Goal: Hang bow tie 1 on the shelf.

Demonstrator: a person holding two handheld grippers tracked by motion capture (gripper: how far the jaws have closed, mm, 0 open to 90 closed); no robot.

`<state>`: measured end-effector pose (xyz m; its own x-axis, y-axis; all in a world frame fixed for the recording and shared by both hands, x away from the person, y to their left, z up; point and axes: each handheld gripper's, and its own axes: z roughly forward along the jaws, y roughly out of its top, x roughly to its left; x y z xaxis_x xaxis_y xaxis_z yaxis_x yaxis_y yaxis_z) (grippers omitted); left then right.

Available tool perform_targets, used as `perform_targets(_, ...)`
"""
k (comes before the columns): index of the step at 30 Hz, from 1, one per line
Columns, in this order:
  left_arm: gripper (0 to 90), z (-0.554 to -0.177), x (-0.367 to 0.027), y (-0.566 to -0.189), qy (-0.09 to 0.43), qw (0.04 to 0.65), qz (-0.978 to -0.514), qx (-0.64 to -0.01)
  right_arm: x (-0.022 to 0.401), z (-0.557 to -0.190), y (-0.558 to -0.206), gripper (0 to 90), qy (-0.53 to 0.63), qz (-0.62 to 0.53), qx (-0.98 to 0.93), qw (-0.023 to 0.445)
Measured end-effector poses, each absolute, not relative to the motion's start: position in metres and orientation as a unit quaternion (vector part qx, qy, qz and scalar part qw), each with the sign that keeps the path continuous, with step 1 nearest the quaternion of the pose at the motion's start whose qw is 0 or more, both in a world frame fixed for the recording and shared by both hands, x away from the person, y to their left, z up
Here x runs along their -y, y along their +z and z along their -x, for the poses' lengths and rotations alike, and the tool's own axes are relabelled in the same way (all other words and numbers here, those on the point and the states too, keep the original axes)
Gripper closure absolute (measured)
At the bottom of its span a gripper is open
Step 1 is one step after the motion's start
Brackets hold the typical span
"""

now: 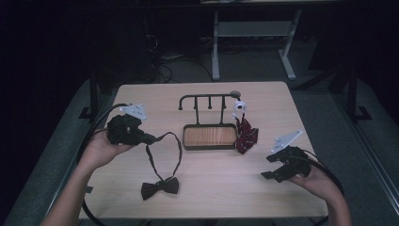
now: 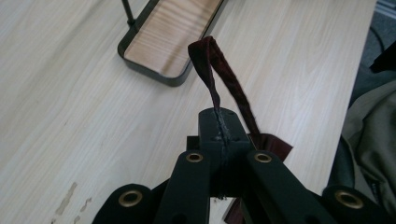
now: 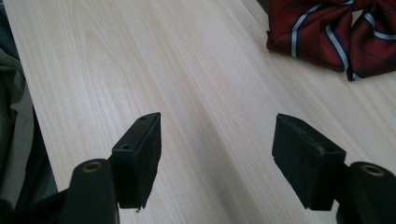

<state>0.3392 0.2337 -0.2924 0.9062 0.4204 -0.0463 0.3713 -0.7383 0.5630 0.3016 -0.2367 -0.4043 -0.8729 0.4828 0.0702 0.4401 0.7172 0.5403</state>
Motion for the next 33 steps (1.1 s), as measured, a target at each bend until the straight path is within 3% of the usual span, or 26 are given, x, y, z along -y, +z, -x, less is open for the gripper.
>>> perform_targets(33, 89.8, -0.364, -0.214, -0.247, 0.050, 0.300, -0.932, -0.194, 0.238, -0.303, -0.407, 32.7, 0.281, -0.251, -0.926, 0.036)
